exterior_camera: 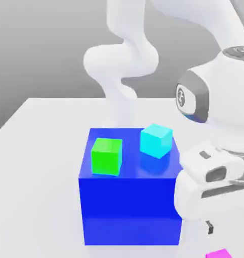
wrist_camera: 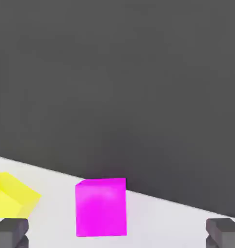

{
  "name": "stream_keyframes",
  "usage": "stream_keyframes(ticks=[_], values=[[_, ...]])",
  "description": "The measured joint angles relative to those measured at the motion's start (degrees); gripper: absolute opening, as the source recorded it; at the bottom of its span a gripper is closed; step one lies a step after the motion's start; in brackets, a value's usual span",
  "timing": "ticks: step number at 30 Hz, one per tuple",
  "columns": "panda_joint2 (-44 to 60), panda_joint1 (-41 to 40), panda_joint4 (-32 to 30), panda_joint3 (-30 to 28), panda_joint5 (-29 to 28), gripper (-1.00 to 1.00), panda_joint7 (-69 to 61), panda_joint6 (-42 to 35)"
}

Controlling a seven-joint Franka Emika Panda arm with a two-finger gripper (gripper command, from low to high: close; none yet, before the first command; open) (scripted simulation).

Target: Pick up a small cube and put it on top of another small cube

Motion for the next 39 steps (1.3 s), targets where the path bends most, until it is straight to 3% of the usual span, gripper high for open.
stream_keyframes(ticks=[5, 6, 13, 17, 27, 39], values=[[10.3, 2.0, 2.0, -1.0, -2.2, 0.0, 1.8, 5.7], [11.9, 2.1, 2.3, -1.1, -2.3, -1.0, 1.8, 7.0], [12.1, 2.1, 2.4, -1.1, -2.3, -1.0, 1.8, 7.1], [5.1, 1.7, 0.7, -0.8, -1.5, -1.0, 1.4, 1.7], [-14.9, -5.5, -6.0, -3.7, 6.6, -1.0, -0.2, -12.0], [-39.8, -15.2, -14.5, -6.8, 0.9, -1.0, 9.2, -28.0]])
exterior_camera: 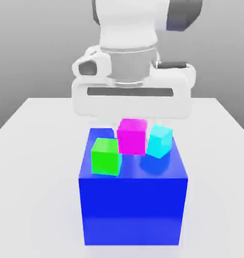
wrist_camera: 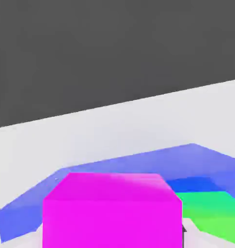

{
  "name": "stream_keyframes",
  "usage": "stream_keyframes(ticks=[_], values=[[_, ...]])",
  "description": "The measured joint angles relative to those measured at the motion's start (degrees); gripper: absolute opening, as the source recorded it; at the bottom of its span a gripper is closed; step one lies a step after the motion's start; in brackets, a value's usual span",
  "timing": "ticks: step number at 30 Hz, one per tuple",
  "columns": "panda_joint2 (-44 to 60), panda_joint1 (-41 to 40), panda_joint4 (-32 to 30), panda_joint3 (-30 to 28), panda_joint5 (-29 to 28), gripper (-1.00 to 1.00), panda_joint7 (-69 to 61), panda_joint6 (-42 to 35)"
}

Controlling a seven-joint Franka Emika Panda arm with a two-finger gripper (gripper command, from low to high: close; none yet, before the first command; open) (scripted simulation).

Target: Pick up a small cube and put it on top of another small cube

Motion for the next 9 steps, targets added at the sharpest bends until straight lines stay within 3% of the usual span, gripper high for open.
stream_keyframes(ticks=[2, 5, 6, 9], values=[[-2.9, -1.5, -1.7, -0.1, -1.4, -1.0, 1.8, -1.1], [-1.5, -2.1, -5.8, -0.2, -1.8, -1.0, 2.3, 4.3], [-0.7, -2.2, -7.0, -0.2, -1.8, 1.0, 2.3, 6.3], [-0.7, -2.2, -7.0, -0.2, -1.8, 1.0, 2.3, 6.3]])
